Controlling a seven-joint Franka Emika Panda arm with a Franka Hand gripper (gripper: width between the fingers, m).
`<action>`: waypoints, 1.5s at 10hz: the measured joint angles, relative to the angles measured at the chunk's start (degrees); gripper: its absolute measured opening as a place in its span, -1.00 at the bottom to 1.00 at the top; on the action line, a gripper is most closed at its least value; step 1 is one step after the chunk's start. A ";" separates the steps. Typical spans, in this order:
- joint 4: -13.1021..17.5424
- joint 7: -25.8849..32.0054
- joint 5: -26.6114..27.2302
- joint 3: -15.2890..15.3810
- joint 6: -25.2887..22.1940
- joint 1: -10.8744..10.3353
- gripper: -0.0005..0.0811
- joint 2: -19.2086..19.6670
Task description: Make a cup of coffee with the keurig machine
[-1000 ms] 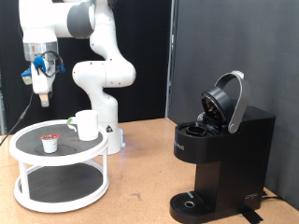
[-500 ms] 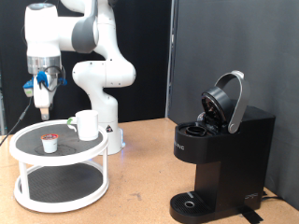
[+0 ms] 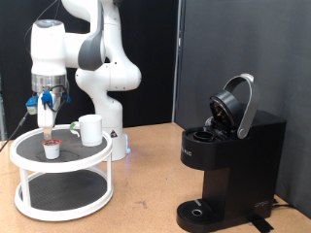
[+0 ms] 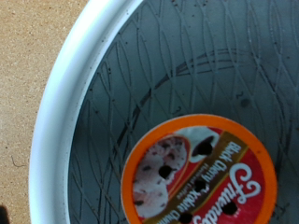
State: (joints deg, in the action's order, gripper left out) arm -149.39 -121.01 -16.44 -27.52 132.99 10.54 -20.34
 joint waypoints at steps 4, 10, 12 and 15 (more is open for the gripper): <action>-1.68 0.00 -1.12 -0.06 3.18 0.10 0.81 1.22; -4.18 -0.30 -3.35 -0.17 6.35 0.81 0.81 1.24; -4.64 -0.79 -4.09 -0.17 7.21 1.06 0.81 1.35; -4.90 -2.05 -5.02 -0.17 8.51 1.33 0.74 2.46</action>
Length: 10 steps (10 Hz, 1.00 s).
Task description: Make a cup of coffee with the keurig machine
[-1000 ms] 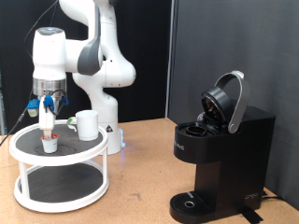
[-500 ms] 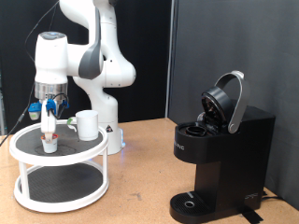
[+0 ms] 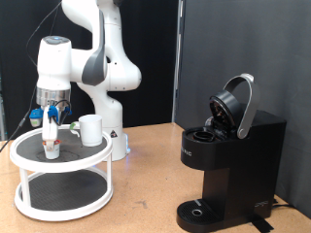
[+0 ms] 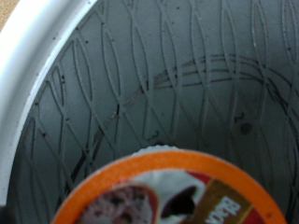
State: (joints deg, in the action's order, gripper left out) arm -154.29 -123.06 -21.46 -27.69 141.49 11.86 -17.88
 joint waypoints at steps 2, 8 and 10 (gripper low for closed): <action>-0.05 -0.41 -0.12 0.00 0.55 0.01 0.32 0.51; 0.11 -0.59 -0.03 0.01 0.51 0.03 -0.03 0.71; 0.84 0.12 1.40 0.01 -1.16 -0.08 -0.03 0.64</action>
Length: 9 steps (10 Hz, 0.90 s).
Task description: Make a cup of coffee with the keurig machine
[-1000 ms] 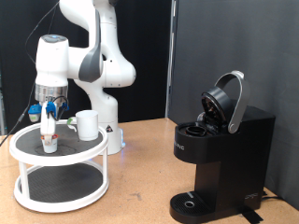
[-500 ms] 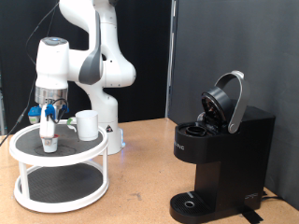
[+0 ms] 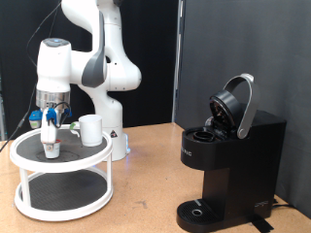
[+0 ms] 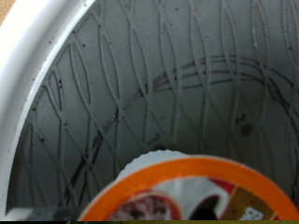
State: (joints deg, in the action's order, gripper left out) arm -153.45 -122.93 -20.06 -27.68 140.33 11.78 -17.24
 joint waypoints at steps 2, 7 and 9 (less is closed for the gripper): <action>1.70 2.01 2.60 0.00 -3.54 -0.16 -0.03 -0.68; 6.28 5.50 6.31 0.09 -12.32 -0.29 -0.03 -4.16; 6.62 5.50 6.31 0.13 -13.38 -0.29 -0.03 -4.59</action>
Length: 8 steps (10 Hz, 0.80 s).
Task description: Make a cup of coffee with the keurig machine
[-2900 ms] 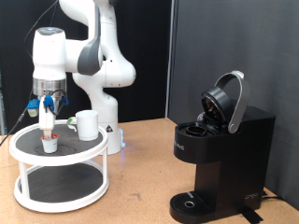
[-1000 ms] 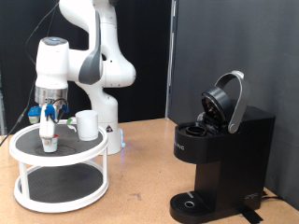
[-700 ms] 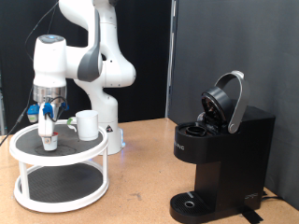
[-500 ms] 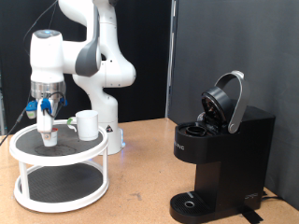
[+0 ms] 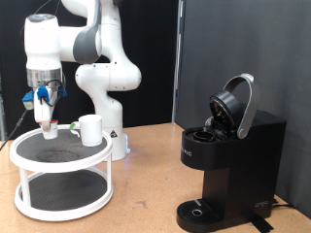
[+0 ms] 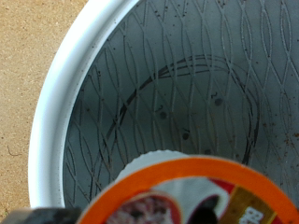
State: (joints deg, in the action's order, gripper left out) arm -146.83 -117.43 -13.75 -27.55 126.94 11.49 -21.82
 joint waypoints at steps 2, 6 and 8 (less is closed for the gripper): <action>0.94 3.70 5.72 -0.45 -2.43 -0.89 -0.03 -0.43; 5.82 9.25 24.52 -0.96 -12.03 -5.88 -0.03 -3.92; 6.63 6.50 27.66 0.37 -12.25 -6.79 -0.03 -4.99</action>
State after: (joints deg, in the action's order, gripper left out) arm -140.20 -110.92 13.91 -27.18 114.70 4.70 -26.81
